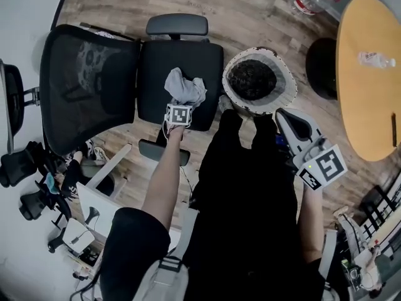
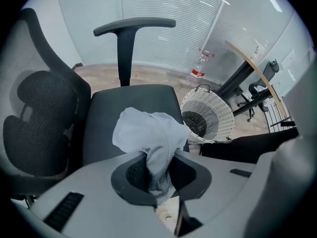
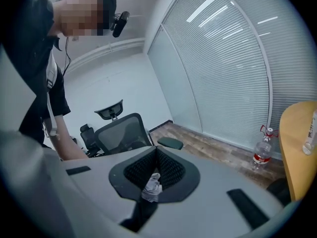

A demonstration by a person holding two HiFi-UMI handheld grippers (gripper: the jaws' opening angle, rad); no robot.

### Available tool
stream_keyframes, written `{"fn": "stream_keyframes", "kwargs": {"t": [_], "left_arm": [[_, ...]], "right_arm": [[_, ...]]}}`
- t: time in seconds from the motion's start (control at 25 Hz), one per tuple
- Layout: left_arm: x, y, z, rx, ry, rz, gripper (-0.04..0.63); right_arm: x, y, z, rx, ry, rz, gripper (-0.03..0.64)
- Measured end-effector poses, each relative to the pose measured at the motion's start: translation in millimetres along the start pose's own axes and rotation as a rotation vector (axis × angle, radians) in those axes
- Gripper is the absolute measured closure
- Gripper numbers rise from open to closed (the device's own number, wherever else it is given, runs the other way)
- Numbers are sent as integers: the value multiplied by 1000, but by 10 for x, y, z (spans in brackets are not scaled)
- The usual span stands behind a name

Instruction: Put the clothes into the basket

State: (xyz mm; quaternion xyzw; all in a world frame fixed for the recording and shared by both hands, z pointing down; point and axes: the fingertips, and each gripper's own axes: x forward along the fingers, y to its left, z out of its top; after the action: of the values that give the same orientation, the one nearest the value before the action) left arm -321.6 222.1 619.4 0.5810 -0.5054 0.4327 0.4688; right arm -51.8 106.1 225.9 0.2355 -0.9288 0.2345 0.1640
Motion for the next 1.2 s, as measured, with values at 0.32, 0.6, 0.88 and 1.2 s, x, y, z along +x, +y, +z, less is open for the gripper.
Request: {"fn": "stream_keyframes", "kwargs": {"t": [0.32, 0.6, 0.88, 1.2], "left_arm": [[-459, -227, -21, -70, -53, 24, 523], [-834, -603, 131, -75, -138, 36, 525], [-1271, -1061, 458, -45, -251, 39, 525], [-1541, -1748, 823, 42, -339, -3, 525]], "right_arm": [[-321, -122, 140, -31, -70, 26, 600], [-538, -345, 272, -49, -124, 54, 600], [-777, -652, 282, -59, -126, 56, 600], [-1110, -1036, 315, -68, -132, 28, 600]]}}
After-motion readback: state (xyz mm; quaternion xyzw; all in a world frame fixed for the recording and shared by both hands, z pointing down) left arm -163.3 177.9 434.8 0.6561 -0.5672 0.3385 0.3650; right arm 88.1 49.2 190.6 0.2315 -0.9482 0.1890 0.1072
